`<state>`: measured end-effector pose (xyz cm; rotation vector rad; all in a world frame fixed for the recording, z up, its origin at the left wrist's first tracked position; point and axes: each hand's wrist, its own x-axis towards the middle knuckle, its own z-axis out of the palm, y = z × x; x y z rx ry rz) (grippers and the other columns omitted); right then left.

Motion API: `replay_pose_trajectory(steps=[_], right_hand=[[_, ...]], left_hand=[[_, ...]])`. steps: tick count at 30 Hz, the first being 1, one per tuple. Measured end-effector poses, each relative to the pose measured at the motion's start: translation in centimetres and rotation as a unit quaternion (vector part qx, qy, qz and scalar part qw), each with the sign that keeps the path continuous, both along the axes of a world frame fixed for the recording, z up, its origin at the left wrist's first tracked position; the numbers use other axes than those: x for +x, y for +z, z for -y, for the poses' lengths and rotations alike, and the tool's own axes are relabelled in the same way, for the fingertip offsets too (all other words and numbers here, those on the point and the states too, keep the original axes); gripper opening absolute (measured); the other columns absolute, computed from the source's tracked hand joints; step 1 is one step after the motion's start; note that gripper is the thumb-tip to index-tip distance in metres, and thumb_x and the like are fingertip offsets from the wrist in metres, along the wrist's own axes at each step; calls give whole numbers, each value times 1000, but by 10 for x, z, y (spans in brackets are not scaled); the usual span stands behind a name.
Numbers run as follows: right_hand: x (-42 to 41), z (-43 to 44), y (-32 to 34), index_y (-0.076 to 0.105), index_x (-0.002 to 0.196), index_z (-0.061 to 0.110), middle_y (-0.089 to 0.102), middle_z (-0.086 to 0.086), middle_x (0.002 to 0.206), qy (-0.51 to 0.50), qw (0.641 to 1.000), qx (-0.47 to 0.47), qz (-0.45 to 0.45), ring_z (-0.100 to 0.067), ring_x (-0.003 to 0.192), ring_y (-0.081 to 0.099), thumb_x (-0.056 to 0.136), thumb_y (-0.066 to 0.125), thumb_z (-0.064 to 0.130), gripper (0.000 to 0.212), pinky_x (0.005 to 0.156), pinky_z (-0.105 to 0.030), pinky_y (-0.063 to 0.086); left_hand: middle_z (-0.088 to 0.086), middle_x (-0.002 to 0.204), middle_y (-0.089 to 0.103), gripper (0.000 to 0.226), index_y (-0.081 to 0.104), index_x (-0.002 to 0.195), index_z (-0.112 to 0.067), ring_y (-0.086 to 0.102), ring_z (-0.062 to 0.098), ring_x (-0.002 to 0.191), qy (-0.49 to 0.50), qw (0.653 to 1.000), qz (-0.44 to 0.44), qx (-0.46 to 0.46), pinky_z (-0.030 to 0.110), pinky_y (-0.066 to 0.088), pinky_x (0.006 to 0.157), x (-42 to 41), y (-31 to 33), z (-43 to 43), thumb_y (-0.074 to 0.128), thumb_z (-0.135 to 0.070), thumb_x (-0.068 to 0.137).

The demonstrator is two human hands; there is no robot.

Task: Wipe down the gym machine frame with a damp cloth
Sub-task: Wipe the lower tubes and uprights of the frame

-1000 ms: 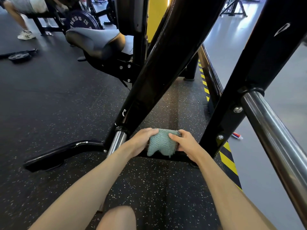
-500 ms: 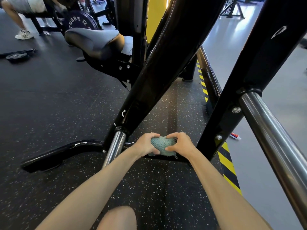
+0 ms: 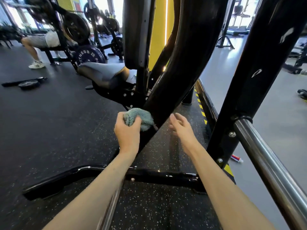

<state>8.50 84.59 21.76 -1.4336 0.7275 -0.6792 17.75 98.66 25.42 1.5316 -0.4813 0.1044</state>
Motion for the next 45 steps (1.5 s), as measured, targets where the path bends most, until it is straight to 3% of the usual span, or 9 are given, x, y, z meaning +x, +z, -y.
replay_pose_trajectory(steps=[6, 13, 19, 22, 28, 32, 37, 42, 45], right_hand=[[27, 9, 41, 42, 138, 23, 56, 5, 133, -4, 993, 23, 120, -15, 122, 54, 70, 78, 53, 83, 105, -41, 44], [28, 8, 40, 44, 137, 21, 53, 6, 137, -13, 988, 70, 139, -14, 125, 50, 62, 62, 81, 97, 107, -38, 39], [21, 17, 46, 60, 118, 18, 64, -3, 102, -10, 972, 129, 197, -19, 91, 59, 94, 20, 66, 67, 90, -36, 46], [22, 21, 44, 62, 107, 24, 66, -1, 100, -18, 976, 122, 178, -13, 91, 64, 96, 18, 64, 60, 80, -25, 49], [28, 24, 41, 63, 101, 27, 67, 2, 89, -28, 975, 112, 187, -13, 79, 61, 100, 20, 58, 53, 74, -25, 47], [25, 34, 30, 64, 112, 20, 71, 3, 87, -17, 968, 145, 205, -11, 72, 60, 96, 19, 65, 65, 77, -28, 45], [17, 37, 29, 52, 134, 13, 63, -9, 129, 34, 970, 141, 197, -20, 120, 58, 97, 16, 64, 73, 115, -42, 30], [20, 28, 26, 63, 121, 13, 60, -18, 129, 21, 971, 152, 183, -33, 121, 56, 98, 22, 62, 68, 109, -45, 39], [20, 27, 11, 65, 115, 18, 67, -7, 117, 14, 970, 164, 177, -22, 115, 58, 99, 19, 61, 65, 112, -45, 33]], left_hand=[[9, 109, 54, 15, 62, 100, -9, 56, 21, 98, -19, 991, 99, 92, 29, 45, 86, 20, 52, 56, 53, -18, 92], [9, 92, 58, 7, 41, 107, -14, 59, 38, 91, -71, 986, 54, 142, 36, 39, 63, 10, 25, 40, 40, -14, 101], [2, 136, 54, 45, 38, 146, -19, 50, 12, 125, -137, 974, 179, 24, 23, 43, 101, -20, 94, 91, 44, -14, 101], [-12, 134, 50, 42, 44, 142, -21, 46, 9, 130, -128, 978, 147, 78, 6, 33, 96, 13, 38, 66, 44, -13, 101], [-4, 159, 16, 61, 21, 153, -16, 12, 9, 147, -116, 974, 183, 66, 24, 17, 119, -11, 18, 68, 43, -1, 98], [8, 157, 18, 73, 20, 150, -5, 6, 19, 147, -56, 874, 449, 179, 36, 13, 119, -17, -16, 79, 50, 3, 84], [14, 151, 34, 94, 24, 147, -5, 6, 25, 148, -19, 695, 607, 385, 40, 6, 120, 28, -99, 35, 70, 5, 66], [13, 154, 30, 59, 27, 148, -6, 20, 26, 143, 39, 699, 642, 312, 40, 7, 120, 10, -23, 77, 35, -14, 90], [4, 158, 13, 70, 2, 153, -10, 13, 23, 145, 36, 576, 732, 362, 42, -4, 120, 42, -41, 55, 33, -17, 91]])
